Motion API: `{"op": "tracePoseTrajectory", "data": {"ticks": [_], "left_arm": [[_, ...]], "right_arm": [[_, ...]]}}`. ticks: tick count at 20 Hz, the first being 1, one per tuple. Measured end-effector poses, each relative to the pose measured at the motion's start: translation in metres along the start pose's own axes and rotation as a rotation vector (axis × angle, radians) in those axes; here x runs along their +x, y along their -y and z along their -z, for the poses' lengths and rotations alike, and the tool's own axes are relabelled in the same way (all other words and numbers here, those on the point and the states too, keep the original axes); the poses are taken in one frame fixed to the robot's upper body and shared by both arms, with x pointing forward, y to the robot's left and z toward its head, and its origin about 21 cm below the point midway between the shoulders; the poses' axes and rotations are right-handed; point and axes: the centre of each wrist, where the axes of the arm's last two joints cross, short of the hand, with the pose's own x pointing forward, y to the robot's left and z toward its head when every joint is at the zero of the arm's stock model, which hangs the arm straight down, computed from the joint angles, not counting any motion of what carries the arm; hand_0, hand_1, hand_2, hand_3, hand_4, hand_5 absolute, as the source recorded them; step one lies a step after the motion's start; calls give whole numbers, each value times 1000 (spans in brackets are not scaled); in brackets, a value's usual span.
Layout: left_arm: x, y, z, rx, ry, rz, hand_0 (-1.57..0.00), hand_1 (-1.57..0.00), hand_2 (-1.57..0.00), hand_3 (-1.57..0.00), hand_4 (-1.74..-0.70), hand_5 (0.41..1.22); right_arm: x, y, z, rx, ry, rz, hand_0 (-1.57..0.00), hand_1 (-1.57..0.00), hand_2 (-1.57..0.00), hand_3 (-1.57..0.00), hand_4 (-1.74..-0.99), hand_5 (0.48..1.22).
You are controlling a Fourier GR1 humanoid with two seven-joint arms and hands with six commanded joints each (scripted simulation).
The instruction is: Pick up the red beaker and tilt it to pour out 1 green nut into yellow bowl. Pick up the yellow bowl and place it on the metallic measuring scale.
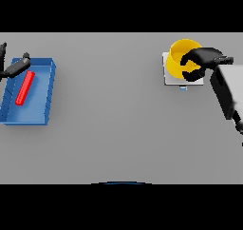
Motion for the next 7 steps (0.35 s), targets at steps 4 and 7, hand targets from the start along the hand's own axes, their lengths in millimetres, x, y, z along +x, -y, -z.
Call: {"op": "tracePoseTrajectory", "data": {"ticks": [4,7], "left_arm": [[-5,0,1,6,-5,-6,1,1,1,1,-812,734],[-2,-3,1,5,-4,-18,1,1,1,1,-821,734]], "right_arm": [[3,-2,4,22,19,-23,-104,-92,-207,-413,-1336,741],[1,-2,4,43,11,-35,-53,-47,-115,-348,-1308,733]]}}
